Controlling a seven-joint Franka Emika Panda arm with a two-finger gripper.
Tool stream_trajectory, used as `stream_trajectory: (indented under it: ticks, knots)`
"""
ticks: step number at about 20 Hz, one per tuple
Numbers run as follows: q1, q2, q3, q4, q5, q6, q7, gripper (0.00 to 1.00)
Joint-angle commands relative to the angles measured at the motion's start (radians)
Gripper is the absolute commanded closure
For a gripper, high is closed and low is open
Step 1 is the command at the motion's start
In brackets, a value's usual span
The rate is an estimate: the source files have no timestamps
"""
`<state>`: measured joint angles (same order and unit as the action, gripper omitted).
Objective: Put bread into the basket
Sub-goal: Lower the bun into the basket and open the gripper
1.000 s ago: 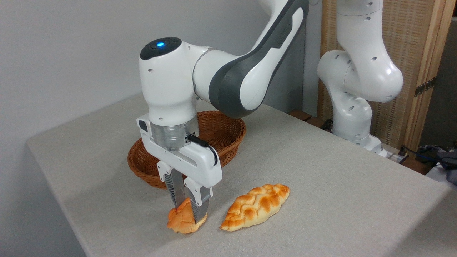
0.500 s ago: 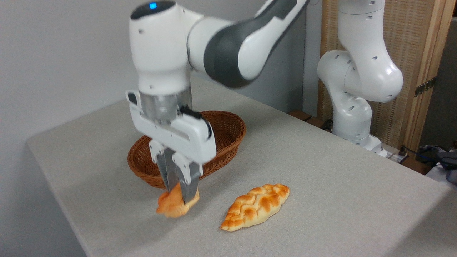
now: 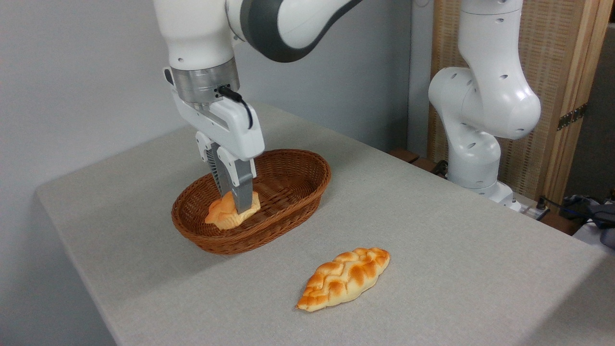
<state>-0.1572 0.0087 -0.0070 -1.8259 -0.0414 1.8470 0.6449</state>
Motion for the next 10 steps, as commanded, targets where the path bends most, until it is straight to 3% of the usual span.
stream_trajectory:
  ticks: [1, 2, 4, 8, 10]
  knots:
    - [-0.038, -0.006, -0.004, -0.038, -0.025, -0.009, 0.019, 0.58]
    - [-0.038, 0.0, -0.016, -0.044, -0.025, -0.003, 0.019, 0.53]
    - [-0.039, 0.019, -0.066, -0.044, -0.026, 0.003, 0.013, 0.52]
    - [-0.039, 0.037, -0.119, -0.044, -0.075, 0.008, 0.009, 0.48]
    - [-0.039, 0.045, -0.136, -0.044, -0.075, 0.008, 0.006, 0.25]
